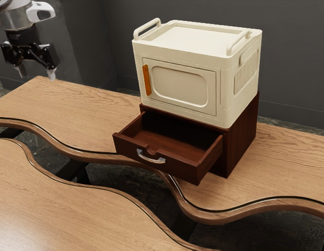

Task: Push the drawer handle with one arm to close the drawer

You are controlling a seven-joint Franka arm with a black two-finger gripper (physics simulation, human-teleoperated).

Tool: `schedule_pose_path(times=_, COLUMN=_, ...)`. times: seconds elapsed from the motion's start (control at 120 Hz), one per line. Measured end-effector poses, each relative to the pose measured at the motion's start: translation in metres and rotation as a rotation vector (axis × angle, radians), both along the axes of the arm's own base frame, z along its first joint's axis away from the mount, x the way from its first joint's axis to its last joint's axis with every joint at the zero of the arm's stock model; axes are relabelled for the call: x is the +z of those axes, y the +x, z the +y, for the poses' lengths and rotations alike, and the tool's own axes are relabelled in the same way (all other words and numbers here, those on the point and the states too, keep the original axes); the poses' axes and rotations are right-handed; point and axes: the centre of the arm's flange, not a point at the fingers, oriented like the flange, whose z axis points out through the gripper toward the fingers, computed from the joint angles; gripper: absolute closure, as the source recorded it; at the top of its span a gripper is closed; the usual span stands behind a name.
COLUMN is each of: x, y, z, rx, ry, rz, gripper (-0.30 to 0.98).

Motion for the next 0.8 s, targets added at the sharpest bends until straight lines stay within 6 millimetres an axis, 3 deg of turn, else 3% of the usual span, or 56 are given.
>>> schedule_pose_path(times=0.067, x=0.003, y=-0.008, z=0.012, rx=0.056, ry=0.015, rz=-0.001, gripper=0.0)
schedule_pose_path(times=0.125, x=0.0, y=-0.004, z=-0.006, rx=0.04, ry=0.019, rz=0.007, gripper=0.0)
schedule_pose_path(times=0.192, x=-0.004, y=0.006, z=-0.067, rx=-0.074, ry=0.028, rz=0.015, gripper=0.0)
schedule_pose_path(times=0.233, x=-0.005, y=0.011, z=-0.122, rx=-0.178, ry=0.024, rz=0.012, gripper=0.01)
schedule_pose_path(times=0.308, x=-0.018, y=0.012, z=-0.205, rx=-0.334, ry=0.025, rz=0.013, gripper=0.21)
schedule_pose_path(times=0.358, x=-0.049, y=0.011, z=-0.234, rx=-0.386, ry=0.03, rz=0.034, gripper=0.35)
schedule_pose_path(times=0.458, x=-0.158, y=0.014, z=-0.243, rx=-0.386, ry=0.017, rz=0.12, gripper=0.55)
schedule_pose_path(times=0.575, x=-0.226, y=0.015, z=-0.244, rx=-0.357, ry=-0.016, rz=0.109, gripper=0.67)
schedule_pose_path(times=0.7, x=-0.259, y=0.017, z=-0.253, rx=-0.34, ry=-0.043, rz=0.054, gripper=0.73)
schedule_pose_path(times=0.8, x=-0.272, y=0.025, z=-0.258, rx=-0.327, ry=-0.056, rz=0.013, gripper=0.75)
